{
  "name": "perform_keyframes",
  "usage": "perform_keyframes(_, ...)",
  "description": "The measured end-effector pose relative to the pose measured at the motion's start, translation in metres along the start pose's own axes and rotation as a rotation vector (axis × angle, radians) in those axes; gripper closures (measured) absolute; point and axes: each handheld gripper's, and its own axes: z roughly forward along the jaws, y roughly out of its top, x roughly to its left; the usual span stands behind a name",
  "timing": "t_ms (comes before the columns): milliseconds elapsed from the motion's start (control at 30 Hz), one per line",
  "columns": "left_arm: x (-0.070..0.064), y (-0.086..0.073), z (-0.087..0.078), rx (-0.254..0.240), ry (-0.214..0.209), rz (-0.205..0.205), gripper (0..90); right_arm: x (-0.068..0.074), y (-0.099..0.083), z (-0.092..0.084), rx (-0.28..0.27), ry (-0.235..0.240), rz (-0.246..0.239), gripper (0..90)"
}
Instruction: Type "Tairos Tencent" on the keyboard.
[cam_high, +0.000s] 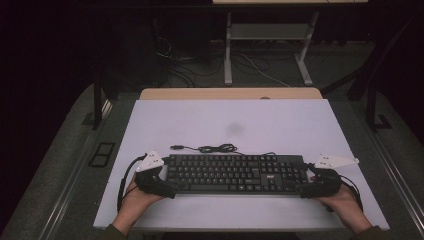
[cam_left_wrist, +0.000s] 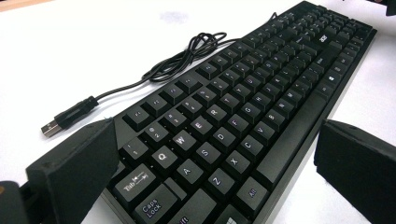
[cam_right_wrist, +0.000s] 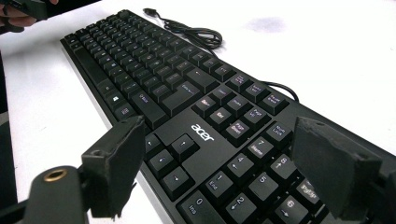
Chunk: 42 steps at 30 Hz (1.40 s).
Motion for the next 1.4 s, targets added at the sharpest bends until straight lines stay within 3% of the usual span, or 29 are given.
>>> perform_keyframes(1400, 0.0, -0.001, -0.001, -0.016, -0.006, -0.01, 0.0, 0.004, 0.014, 0.012, -0.02, 0.02, -0.015, 15.9)
